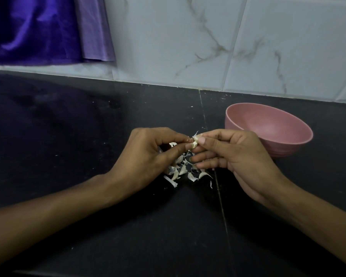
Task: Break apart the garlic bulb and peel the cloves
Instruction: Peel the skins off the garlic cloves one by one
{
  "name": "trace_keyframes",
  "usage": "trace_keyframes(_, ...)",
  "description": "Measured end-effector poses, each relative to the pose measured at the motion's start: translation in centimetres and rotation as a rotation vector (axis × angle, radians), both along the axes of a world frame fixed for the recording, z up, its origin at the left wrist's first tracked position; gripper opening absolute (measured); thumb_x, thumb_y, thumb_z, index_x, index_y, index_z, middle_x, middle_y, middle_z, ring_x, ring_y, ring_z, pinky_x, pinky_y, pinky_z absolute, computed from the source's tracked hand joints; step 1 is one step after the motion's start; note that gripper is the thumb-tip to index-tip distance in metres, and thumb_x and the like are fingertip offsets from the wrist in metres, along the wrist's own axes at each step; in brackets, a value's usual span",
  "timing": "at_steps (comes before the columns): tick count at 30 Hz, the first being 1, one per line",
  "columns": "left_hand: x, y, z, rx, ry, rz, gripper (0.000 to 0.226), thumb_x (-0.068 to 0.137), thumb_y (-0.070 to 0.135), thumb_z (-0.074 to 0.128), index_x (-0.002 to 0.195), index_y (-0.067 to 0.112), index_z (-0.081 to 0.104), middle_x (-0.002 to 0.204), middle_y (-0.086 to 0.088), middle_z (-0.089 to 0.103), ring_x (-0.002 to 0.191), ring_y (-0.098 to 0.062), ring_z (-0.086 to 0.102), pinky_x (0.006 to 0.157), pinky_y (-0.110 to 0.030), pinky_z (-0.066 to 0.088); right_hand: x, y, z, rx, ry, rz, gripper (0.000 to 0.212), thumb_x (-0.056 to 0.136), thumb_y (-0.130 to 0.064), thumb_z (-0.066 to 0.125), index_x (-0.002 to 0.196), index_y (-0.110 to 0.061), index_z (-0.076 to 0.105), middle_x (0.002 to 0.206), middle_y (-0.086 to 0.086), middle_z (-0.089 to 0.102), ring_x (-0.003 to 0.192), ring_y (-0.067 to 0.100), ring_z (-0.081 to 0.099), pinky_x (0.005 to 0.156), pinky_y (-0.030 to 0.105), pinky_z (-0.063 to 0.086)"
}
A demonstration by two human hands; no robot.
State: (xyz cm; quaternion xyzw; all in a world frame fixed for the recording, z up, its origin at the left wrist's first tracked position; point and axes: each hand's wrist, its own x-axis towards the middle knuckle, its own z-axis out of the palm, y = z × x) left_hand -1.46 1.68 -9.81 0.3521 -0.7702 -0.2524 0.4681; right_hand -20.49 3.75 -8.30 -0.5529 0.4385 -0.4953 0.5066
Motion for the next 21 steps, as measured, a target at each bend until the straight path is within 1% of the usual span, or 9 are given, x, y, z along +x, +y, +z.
trace_keyframes(3,0.05,-0.07,-0.07,-0.051,-0.048,0.025,0.021,0.088,0.029,0.067,0.102,0.017,0.077,0.082,0.01,0.072,0.058,-0.011,0.068,0.051,-0.032,0.057,-0.03,0.11,0.18,0.022,-0.012,0.013,0.019,0.085,-0.011,0.068,0.098,0.003,0.071,0.09,0.019,0.075,0.077,0.027,0.073,0.065,0.028,0.06)
trace_keyframes(7,0.07,0.02,0.08,-0.152,-0.11,0.034,0.02,0.09,0.029,0.065,0.104,0.018,0.076,0.083,0.015,0.072,0.063,0.001,0.067,0.055,-0.015,0.052,0.15,0.23,0.39,0.026,-0.033,0.005,0.017,0.085,-0.006,0.067,0.098,0.005,0.069,0.088,0.018,0.075,0.073,0.026,0.073,0.063,0.027,0.06)
trace_keyframes(11,0.04,0.11,0.14,-0.178,-0.116,0.033,0.02,0.089,0.025,0.065,0.103,0.016,0.076,0.088,0.014,0.073,0.064,0.007,0.065,0.056,-0.01,0.049,0.24,0.34,0.49,0.034,-0.024,-0.007,0.019,0.083,-0.008,0.069,0.097,0.005,0.069,0.088,0.02,0.075,0.074,0.028,0.073,0.064,0.028,0.061)
trace_keyframes(15,-0.06,0.16,0.11,-0.201,-0.129,0.025,0.018,0.089,0.02,0.067,0.103,0.013,0.077,0.087,0.022,0.067,0.068,0.016,0.062,0.06,-0.004,0.045,0.32,0.34,0.48,0.05,-0.034,-0.014,0.023,0.08,-0.011,0.07,0.096,0.006,0.069,0.086,0.021,0.074,0.071,0.026,0.073,0.061,0.026,0.06)
trace_keyframes(19,0.02,0.3,0.12,-0.208,-0.136,0.014,0.019,0.089,0.023,0.065,0.101,0.014,0.077,0.086,0.013,0.073,0.068,0.012,0.063,0.06,-0.005,0.046,0.32,0.4,0.44,0.055,-0.027,-0.017,0.023,0.08,-0.013,0.071,0.094,0.005,0.069,0.082,0.019,0.074,0.071,0.026,0.073,0.062,0.027,0.06)
trace_keyframes(21,0.01,0.31,0.14,-0.203,-0.143,0.007,0.019,0.089,0.022,0.065,0.101,0.015,0.077,0.083,0.012,0.074,0.065,0.01,0.064,0.059,-0.006,0.047,0.39,0.4,0.42,0.059,-0.026,-0.02,0.023,0.08,-0.012,0.07,0.095,0.006,0.069,0.082,0.019,0.074,0.072,0.026,0.073,0.063,0.028,0.061)
